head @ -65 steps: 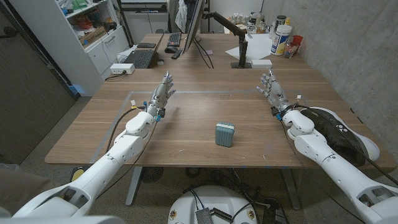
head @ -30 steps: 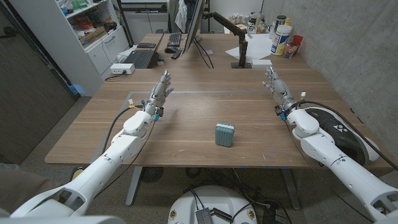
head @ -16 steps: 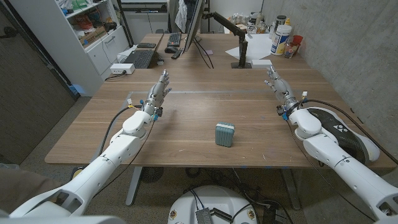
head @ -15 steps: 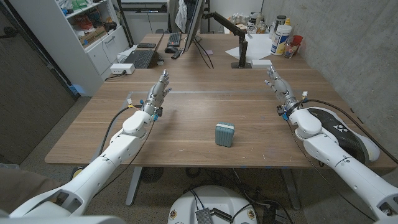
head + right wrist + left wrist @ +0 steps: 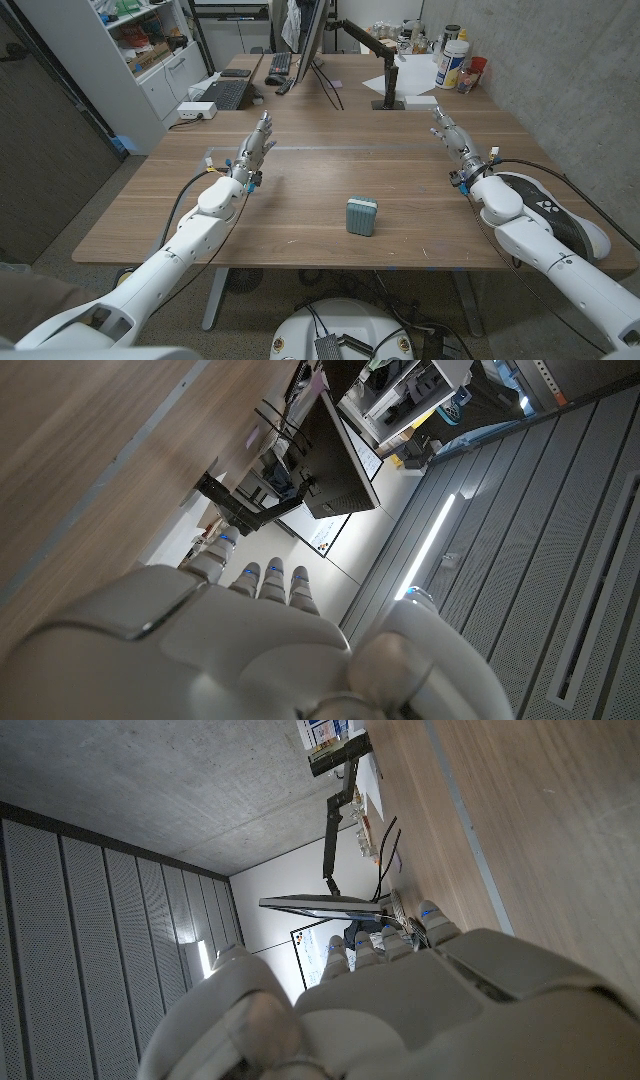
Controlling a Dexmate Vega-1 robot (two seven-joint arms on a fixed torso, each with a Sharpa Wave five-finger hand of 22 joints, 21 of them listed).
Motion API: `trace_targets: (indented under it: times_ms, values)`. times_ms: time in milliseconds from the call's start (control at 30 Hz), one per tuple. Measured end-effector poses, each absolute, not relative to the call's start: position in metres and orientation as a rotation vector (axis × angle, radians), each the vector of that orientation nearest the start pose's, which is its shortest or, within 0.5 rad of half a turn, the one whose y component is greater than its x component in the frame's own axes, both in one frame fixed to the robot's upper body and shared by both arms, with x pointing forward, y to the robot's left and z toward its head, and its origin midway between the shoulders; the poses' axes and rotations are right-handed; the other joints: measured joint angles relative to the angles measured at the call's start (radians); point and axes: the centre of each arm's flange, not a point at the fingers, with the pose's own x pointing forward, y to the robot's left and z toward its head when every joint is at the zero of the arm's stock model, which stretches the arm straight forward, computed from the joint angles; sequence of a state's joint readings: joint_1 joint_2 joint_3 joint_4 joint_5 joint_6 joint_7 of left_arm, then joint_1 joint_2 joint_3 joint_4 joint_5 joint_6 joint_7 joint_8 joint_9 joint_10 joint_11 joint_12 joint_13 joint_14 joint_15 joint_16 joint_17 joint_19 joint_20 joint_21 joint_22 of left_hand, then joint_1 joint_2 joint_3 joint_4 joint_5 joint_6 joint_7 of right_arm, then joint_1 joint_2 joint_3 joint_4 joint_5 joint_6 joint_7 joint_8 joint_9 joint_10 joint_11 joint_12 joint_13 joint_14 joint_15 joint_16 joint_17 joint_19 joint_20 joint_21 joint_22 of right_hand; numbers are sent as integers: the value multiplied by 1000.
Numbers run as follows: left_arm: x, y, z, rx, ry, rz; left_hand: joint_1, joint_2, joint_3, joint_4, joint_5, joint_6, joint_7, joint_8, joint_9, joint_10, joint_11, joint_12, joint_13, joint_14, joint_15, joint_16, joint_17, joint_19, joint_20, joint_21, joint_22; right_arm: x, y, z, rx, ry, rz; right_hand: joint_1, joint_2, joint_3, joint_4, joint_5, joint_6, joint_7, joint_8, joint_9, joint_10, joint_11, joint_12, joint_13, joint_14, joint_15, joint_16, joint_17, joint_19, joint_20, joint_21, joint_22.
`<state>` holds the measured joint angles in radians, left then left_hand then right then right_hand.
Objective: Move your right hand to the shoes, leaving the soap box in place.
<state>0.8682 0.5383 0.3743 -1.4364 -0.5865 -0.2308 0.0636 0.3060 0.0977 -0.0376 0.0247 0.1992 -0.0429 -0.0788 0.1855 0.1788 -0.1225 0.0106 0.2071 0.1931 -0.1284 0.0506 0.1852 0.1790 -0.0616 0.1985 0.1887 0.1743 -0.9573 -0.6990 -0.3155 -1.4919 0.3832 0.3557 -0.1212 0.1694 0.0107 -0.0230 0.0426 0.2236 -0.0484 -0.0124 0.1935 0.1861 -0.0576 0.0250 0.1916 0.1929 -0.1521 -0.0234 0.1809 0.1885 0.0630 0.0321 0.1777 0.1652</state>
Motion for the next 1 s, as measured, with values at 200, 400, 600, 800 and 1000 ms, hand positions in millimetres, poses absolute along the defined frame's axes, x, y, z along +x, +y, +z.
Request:
trace_targets:
  times_ms: [200,400,600,800,1000]
  values:
    - [638,272,-10,19,-613,-192,0,0,0,0,0,0,0,0,0,0,0,0,0,-5,5,0,0,0,0,0,0,593,-333,-1,-355,-755,56,5,5,3,-3,0,4,-4,0,0,0,0,0,0,-4,4,0,0,-4,-3,0,0]
    - [639,271,-9,24,-612,-199,0,0,0,0,0,0,0,0,0,0,0,0,0,-8,8,0,0,-3,3,0,0,590,-333,1,-392,-761,43,5,5,3,-3,0,6,-6,0,0,0,0,0,0,-3,4,0,0,-7,-7,0,0]
    - [640,273,-9,26,-612,-200,0,0,0,0,0,0,0,0,0,0,0,0,0,-8,8,0,0,-3,3,0,0,588,-335,0,-436,-759,25,5,5,3,-3,0,6,-6,0,0,0,0,0,0,-3,4,0,0,-7,-7,0,0]
    - [640,273,-9,25,-615,-201,0,0,0,0,0,0,0,0,0,0,0,0,0,-8,8,0,0,-3,3,0,0,584,-337,-1,-459,-760,16,5,5,3,-3,0,6,-6,0,0,0,0,0,0,-3,4,0,0,-7,-7,0,0]
    - [641,276,-10,23,-615,-199,0,0,0,0,0,0,0,0,0,0,0,0,0,-8,8,0,0,-3,3,0,0,579,-338,-2,-492,-763,-4,10,11,7,-7,0,6,-6,0,0,0,0,0,0,-3,4,0,0,-11,-3,0,0]
